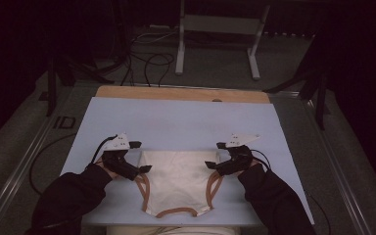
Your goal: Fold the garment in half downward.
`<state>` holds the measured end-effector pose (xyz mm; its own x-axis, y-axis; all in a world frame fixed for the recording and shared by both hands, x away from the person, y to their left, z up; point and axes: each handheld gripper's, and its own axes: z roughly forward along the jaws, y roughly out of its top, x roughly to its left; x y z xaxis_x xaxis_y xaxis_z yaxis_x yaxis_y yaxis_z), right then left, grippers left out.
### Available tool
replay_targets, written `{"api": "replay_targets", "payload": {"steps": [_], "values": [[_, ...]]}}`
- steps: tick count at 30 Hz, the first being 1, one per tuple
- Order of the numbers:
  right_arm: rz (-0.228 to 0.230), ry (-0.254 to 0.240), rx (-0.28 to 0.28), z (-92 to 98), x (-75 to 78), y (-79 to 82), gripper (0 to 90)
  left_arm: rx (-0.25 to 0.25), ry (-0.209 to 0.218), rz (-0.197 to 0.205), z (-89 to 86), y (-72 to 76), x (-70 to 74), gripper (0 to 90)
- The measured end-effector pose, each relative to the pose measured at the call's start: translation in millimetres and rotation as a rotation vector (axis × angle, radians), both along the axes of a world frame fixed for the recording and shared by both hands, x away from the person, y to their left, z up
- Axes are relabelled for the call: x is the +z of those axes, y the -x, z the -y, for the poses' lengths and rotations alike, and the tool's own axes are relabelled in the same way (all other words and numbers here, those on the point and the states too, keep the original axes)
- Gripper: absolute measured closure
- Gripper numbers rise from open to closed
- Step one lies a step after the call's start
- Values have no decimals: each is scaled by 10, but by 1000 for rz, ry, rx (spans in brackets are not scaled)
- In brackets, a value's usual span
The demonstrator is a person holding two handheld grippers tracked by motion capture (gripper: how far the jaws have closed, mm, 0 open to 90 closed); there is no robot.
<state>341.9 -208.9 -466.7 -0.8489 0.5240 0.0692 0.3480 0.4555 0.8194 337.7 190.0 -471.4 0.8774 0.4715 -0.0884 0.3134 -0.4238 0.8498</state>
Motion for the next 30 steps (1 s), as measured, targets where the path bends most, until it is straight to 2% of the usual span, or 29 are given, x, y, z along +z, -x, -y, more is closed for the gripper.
{"api": "replay_targets", "payload": {"steps": [3,8,12,14,18,22,25,27,28,30], "values": [[-18,-8,-3,4,-15,-70,114,21,11,-5,-21,-111,-6,20],[-24,4,-2,-12,-30,-160,112,33,-19,-24,3,-246,-26,13],[-30,-1,-9,-31,-42,-253,110,16,-35,-51,31,-357,-50,11],[-36,-5,-12,-37,-56,-303,109,33,-42,-61,42,-407,-67,15],[-53,-10,-25,-44,-86,-376,109,42,-42,-83,33,-471,-105,66],[-92,-1,-53,-55,-156,-473,96,76,-61,-102,3,-515,-191,129],[-117,-2,-62,-33,-204,-509,98,96,-69,-131,-19,-549,-243,161],[-126,18,-71,-16,-239,-521,107,106,-90,-138,-19,-566,-271,187],[-135,15,-80,0,-249,-523,143,111,-99,-144,-21,-570,-286,193],[-139,14,-87,20,-258,-531,148,117,-102,-155,-19,-576,-305,227]]}}
